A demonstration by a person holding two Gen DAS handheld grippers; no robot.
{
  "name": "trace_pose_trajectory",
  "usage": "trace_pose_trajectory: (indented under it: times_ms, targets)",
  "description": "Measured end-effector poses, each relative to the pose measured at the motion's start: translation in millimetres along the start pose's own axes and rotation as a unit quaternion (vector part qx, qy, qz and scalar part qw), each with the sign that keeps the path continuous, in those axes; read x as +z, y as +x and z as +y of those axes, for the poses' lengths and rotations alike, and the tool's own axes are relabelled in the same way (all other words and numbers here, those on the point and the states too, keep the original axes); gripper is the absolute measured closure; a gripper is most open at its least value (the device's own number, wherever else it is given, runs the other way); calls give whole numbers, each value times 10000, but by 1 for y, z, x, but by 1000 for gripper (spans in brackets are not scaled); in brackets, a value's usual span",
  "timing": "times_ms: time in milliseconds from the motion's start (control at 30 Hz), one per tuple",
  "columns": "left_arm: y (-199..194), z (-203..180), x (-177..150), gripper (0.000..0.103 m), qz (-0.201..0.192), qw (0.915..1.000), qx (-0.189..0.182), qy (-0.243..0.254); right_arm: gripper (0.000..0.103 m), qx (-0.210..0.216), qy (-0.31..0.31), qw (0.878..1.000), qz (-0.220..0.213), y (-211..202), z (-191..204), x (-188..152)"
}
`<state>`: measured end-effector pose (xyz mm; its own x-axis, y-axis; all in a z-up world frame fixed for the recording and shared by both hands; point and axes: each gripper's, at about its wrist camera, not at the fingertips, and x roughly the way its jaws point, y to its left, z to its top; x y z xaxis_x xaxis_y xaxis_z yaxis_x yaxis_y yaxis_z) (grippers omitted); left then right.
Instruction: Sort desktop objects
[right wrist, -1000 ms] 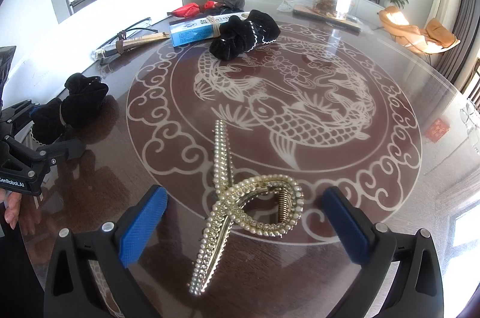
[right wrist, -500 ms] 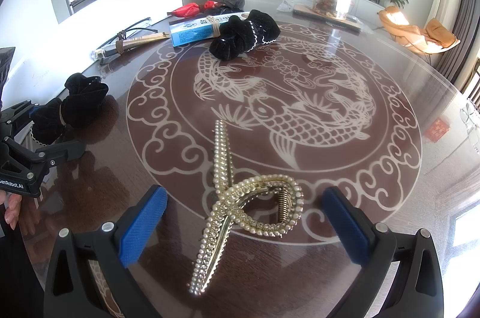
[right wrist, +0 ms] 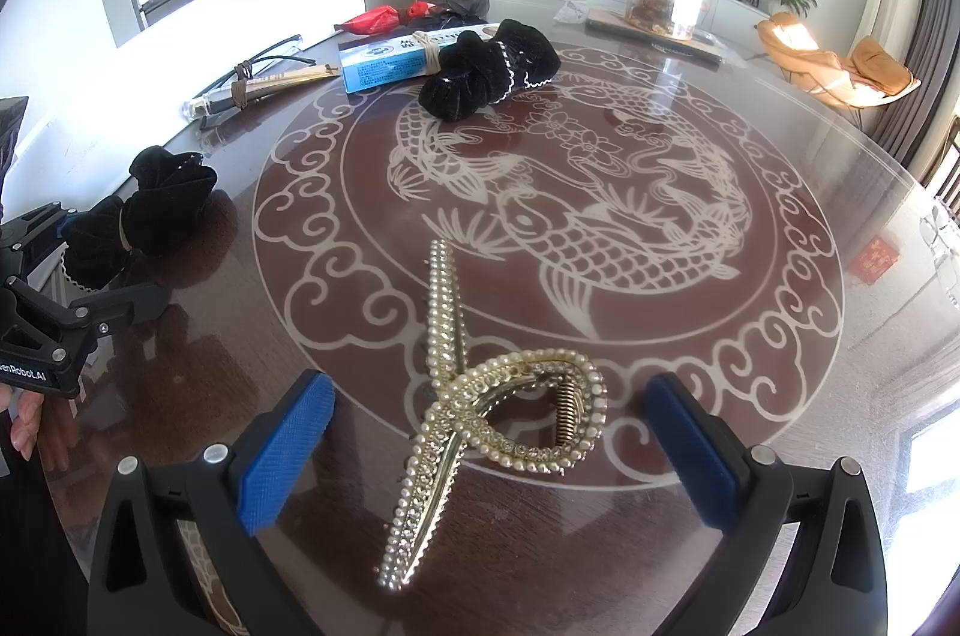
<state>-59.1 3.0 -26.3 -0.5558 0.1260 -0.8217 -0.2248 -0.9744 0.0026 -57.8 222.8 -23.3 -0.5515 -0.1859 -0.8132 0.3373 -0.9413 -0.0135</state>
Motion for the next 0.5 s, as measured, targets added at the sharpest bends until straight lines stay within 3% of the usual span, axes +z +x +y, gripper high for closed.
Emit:
trace_pose_trajectory:
  times_ms: [500]
  targets:
    - [0, -1, 0, 0, -5, 10000, -1, -1, 0, 1, 0, 10000, 1, 0, 0, 0]
